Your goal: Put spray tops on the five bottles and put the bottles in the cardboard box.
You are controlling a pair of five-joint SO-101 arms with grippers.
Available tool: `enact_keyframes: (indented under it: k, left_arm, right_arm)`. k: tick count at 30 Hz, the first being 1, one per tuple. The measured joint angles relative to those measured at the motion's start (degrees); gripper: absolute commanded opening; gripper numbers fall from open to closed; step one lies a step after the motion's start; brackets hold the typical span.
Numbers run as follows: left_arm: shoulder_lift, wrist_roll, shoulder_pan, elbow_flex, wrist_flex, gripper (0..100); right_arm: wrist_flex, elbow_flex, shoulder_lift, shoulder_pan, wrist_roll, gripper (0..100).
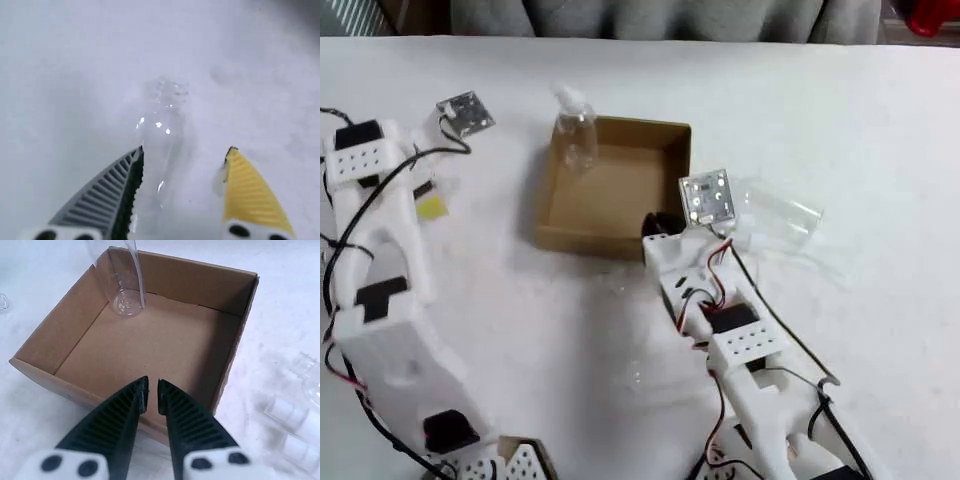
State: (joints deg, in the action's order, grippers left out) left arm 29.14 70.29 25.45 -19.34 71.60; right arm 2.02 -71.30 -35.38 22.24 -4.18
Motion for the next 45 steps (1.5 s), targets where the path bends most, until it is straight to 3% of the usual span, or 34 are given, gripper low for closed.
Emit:
enact_keyframes:
  k: [13, 21, 29, 35, 40, 45]
  left_arm:
    - [27.08, 2.64, -0.09, -42.11, 17.14, 26]
    - [38.33, 4.4, 0.44, -59.69, 25.58, 26]
    - [43.96, 4.4, 3.6, -63.65, 26.29, 23]
    - [44.31, 4.4, 4.04, -63.65, 27.78, 2]
    - [44.31, 4.22, 4.04, -63.65, 29.36, 4]
    - [44.4, -2.9, 4.13, -64.53, 29.8, 4]
  right_arm:
    - [0.0, 0.0, 0.0, -0.09, 0.0, 1.5]
    - [-1.32, 0.0, 5.89, -0.09, 0.0, 1.5]
    - [-2.73, 0.0, 8.79, -0.18, -0.09, 1.5]
    - [-2.73, 0.0, 8.79, -0.18, -0.09, 1.5]
    - [-2.73, 0.0, 8.79, -1.49, -0.09, 1.5]
    - [-2.73, 0.0, 8.26, -1.76, -0.09, 1.5]
